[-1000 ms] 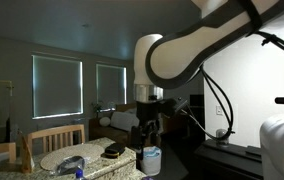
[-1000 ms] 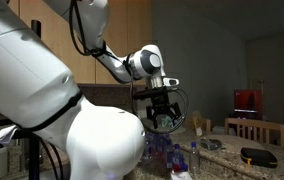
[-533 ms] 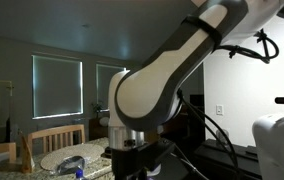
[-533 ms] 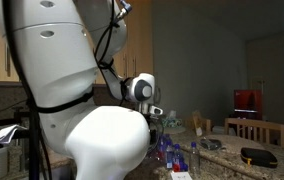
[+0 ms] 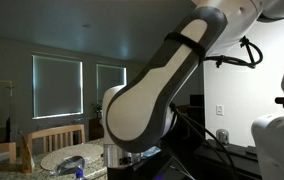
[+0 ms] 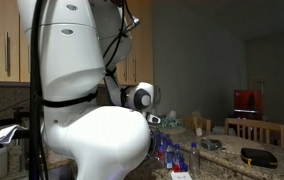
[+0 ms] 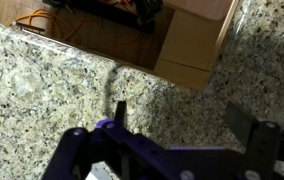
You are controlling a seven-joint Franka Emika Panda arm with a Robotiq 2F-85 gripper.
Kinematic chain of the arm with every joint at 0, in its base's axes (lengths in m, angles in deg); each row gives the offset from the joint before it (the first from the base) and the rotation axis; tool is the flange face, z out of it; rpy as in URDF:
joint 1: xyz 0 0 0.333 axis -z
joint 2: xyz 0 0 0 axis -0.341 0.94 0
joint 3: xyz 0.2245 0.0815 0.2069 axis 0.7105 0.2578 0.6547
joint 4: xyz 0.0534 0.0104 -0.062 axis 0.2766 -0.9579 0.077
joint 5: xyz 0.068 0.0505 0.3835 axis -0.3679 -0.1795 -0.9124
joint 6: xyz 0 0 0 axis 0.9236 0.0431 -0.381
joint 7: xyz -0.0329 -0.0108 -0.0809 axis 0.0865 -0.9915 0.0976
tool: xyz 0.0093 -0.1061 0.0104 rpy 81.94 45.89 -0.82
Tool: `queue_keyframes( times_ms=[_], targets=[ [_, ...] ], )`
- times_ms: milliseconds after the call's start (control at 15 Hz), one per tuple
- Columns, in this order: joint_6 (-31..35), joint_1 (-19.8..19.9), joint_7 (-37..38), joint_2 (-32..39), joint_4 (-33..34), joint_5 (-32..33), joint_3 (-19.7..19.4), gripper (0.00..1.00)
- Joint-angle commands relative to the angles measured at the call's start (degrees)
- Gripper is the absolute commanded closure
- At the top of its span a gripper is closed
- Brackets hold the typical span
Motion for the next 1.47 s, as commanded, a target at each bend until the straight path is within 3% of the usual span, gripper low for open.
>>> queue_keyframes(
  times_ms=[0, 200, 400, 533, 800, 1067, 1400],
  targets=[
    [-0.6, 1.5, -2.5, 9.9, 2.4, 0.2, -0.1, 0.0],
    [3.5, 1.9, -8.1, 19.6, 2.7, -1.4, -0.3, 0.0],
    [9.0, 3.4, -8.2, 30.1, 6.6, -0.5, 0.8, 0.0],
    [13.6, 3.3, -3.9, 33.4, 8.6, 1.8, 0.9, 0.0],
    [26.9, -1.1, 10.2, 36.2, 10.5, 10.7, -4.6, 0.0],
    [25.8, -6.2, 24.8, 39.9, 14.0, 17.5, -14.9, 0.0],
    [26.4, -5.4, 28.7, 44.8, 17.8, 14.6, -15.9, 0.0]
  ],
)
